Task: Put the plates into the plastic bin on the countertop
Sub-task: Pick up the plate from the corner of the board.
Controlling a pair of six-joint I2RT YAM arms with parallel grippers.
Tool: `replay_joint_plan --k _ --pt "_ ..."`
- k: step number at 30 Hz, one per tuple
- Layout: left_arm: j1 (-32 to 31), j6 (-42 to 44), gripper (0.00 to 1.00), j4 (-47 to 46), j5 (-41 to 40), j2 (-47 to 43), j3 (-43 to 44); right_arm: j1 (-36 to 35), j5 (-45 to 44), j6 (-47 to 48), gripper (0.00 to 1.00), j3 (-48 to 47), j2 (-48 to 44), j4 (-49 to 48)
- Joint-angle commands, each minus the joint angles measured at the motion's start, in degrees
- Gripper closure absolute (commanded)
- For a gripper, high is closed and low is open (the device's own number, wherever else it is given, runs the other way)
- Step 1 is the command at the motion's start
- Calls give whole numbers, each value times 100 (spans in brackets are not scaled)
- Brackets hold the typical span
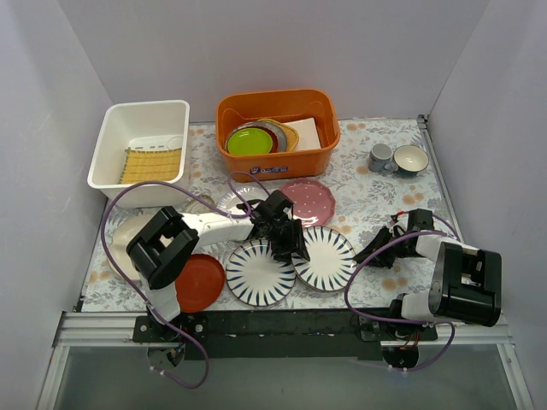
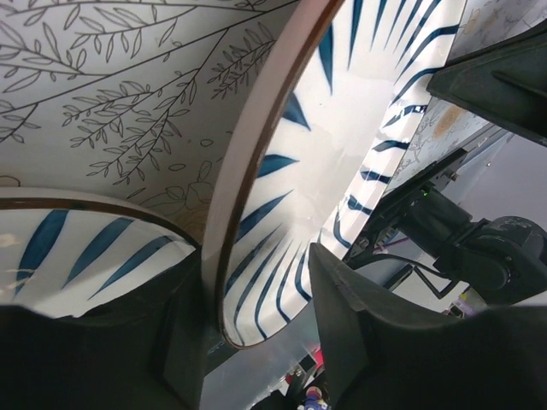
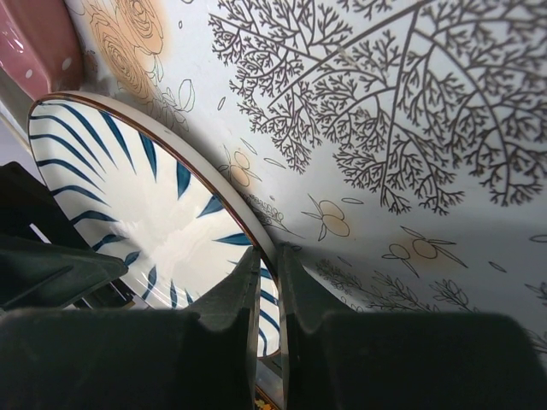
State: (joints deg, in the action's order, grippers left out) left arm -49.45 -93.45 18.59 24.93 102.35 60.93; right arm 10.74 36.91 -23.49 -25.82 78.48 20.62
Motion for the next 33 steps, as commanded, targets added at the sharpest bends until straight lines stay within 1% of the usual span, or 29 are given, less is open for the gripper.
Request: replay_joint_plan --k 1,6,7,9,14,19,23,24,27,28,30,31,33 --pt "-214 -95 59 -655 311 -74 323 -81 -1045 266 92 262 212 179" --pt "-223 -103 65 -655 293 -118 306 -81 -1036 283 92 262 212 170" --pt "-223 -103 68 -655 302 -127 297 -81 -1019 274 92 262 212 170" --pt "-240 -103 71 -664 302 -153 280 -81 -992 292 92 262 221 161" --pt "-240 -112 79 -725 328 -189 244 -90 -896 318 90 271 256 126" --pt "-284 -130 82 -997 381 -250 236 -90 -764 362 87 271 291 100" --pt "-319 -95 89 -1252 487 -355 262 -81 -694 380 85 262 335 65" --pt "-328 -95 93 -1270 478 -382 288 -90 -659 388 84 262 335 47" --pt "-337 -103 100 -1218 399 -478 315 -90 -501 415 73 280 326 21" --pt "-337 -95 100 -1191 373 -487 315 -81 -483 424 67 280 300 12" --pt "-328 -77 100 -1095 276 -557 315 -81 -430 432 61 271 203 3" --pt "-337 -86 100 -1051 250 -575 306 -90 -421 433 56 262 160 3" --pt "-337 -42 100 -972 188 -654 297 -81 -421 441 49 253 10 -5"
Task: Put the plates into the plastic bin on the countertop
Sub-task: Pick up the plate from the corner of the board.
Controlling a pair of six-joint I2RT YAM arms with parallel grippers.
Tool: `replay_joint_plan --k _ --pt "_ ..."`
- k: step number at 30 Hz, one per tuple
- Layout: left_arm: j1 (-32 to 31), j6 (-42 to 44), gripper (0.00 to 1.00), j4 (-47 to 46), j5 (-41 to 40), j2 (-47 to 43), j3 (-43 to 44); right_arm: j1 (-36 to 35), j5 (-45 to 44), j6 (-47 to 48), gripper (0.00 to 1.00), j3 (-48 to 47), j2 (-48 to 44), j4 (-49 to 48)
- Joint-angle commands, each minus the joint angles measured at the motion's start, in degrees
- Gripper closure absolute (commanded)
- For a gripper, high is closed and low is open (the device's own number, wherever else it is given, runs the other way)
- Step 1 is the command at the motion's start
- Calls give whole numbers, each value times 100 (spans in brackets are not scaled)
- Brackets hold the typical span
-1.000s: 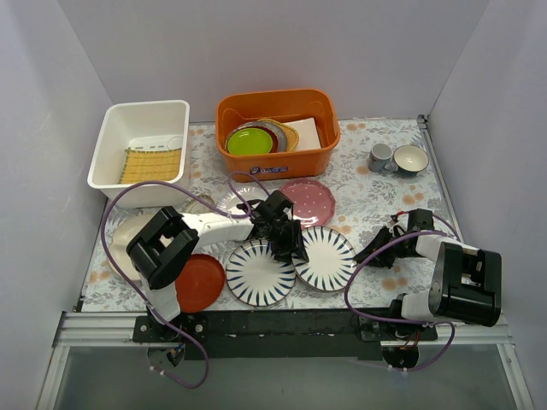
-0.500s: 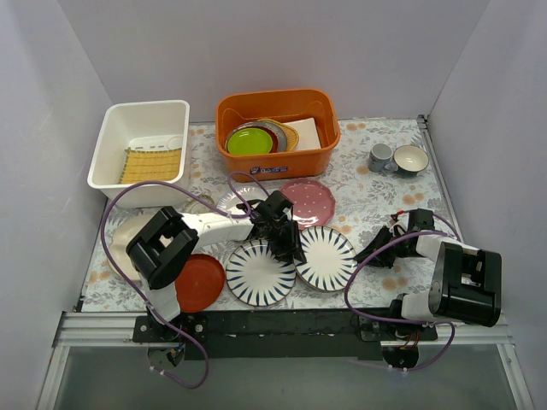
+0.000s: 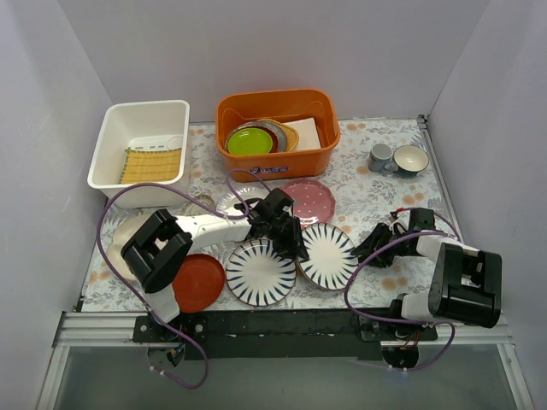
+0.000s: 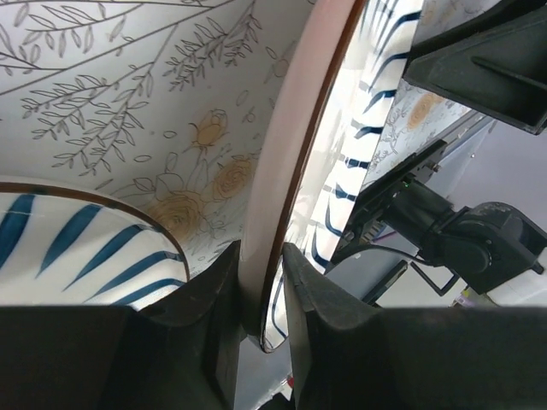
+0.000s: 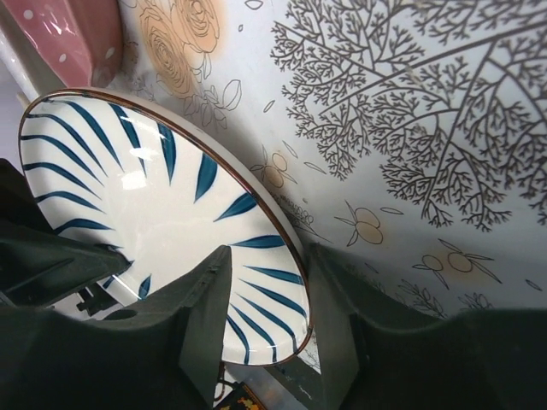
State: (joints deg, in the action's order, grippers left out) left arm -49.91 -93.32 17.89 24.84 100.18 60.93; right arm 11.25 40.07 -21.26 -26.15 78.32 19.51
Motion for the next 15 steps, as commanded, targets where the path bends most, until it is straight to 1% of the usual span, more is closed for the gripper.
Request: replay_joint_plan --k 1,4,10,11,12,15 --pt "-291 -46 100 -884 188 -464 288 -131 -738 201 47 269 -19 106" --pt "-282 -2 100 -814 127 -552 306 -131 -764 201 41 251 -107 150" --pt "-291 59 100 -612 -5 -737 393 -131 -755 201 37 216 -247 185" --pt "-282 103 100 -524 -40 -789 437 -131 -756 209 35 190 -352 194" --pt "-282 103 100 -489 -67 -824 455 -131 -738 201 30 181 -414 202" --pt "-291 147 100 -243 -207 -983 578 -131 -694 157 23 137 -748 264"
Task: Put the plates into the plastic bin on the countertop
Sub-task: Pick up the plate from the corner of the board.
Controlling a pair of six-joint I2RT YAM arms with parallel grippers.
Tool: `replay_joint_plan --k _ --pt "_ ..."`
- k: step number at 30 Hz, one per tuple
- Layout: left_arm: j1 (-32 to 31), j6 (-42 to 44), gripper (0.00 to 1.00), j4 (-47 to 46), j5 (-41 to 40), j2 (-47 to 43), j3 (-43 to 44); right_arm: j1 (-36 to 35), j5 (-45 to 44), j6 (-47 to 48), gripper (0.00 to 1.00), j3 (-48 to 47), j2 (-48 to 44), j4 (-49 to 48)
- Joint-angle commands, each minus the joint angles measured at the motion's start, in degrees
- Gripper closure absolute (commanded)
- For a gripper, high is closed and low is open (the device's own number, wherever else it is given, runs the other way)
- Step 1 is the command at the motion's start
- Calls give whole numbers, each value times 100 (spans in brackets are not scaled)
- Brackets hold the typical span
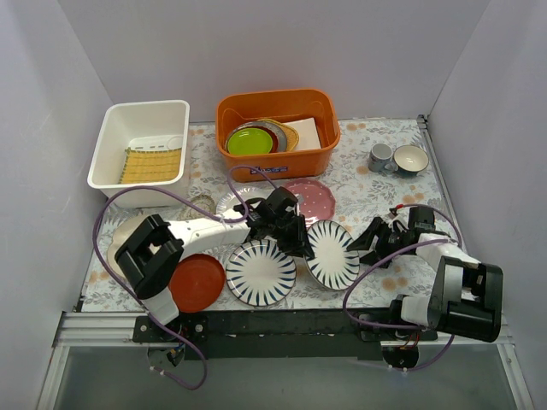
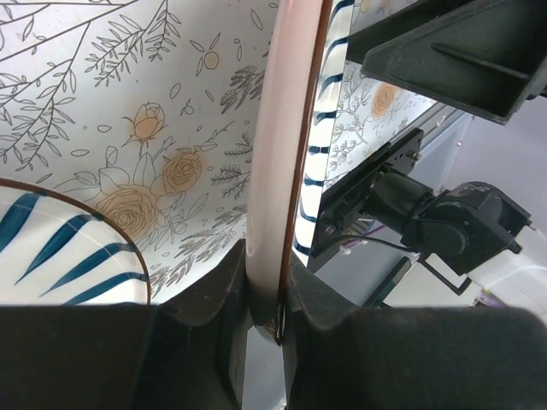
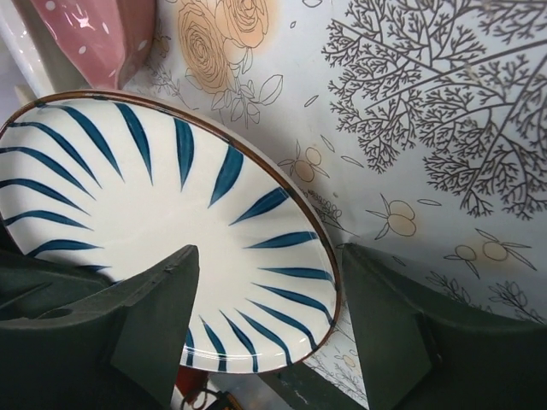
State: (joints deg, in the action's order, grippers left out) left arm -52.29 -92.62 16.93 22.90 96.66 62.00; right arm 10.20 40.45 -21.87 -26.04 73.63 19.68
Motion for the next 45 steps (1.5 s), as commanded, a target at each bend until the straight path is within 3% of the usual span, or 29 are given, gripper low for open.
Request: replay_joint_plan --k 1,11,26,34,45 --pt "-44 86 100 -76 -57 -666 497 -35 -714 227 22 108 -374 290" --pt "0 183 100 670 -699 -1439 892 -35 -907 534 15 -639 -1376 1160" --pt "79 569 100 2086 -1595 -1853 2597 -35 -872 482 7 -314 -1975 1257" --pt "132 561 100 2341 -1815 -1949 2757 -27 -846 517 4 -305 -2027 1240" --pt "211 613 100 2719 -1973 -1581 2704 -35 639 684 2 -226 -2370 476"
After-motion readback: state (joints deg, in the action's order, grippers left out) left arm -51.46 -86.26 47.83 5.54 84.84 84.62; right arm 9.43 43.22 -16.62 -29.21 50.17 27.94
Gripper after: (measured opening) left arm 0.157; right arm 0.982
